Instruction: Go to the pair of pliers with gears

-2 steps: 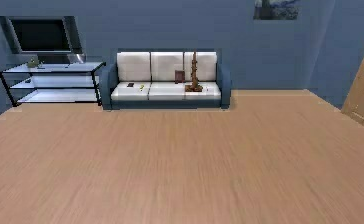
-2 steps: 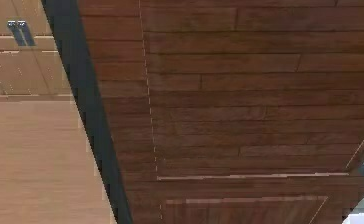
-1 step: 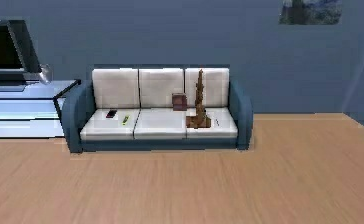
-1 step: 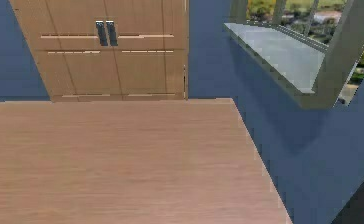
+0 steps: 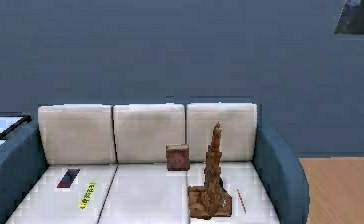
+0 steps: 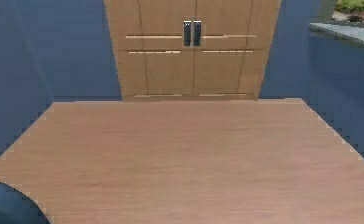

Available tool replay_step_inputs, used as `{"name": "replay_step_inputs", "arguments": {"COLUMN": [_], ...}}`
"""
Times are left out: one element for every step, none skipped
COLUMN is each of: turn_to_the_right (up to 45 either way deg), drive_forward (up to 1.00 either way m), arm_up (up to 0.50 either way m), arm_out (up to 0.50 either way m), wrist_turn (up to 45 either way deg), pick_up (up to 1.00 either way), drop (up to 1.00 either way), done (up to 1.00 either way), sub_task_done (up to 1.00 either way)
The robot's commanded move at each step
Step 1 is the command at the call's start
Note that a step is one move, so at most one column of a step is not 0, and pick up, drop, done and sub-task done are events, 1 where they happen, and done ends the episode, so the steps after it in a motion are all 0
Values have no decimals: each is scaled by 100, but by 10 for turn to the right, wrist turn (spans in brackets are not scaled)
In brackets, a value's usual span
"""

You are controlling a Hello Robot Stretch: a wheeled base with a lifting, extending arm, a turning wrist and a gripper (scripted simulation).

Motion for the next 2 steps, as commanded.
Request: {"name": "replay_step_inputs", "arguments": {"turn_to_the_right": [90, 0], "drive_forward": [0, 0], "arm_up": [0, 0], "arm_out": [0, 0], "wrist_turn": [0, 0], "pick_up": [0, 0], "drop": [0, 0], "done": [0, 100], "sub_task_done": [0, 0]}}
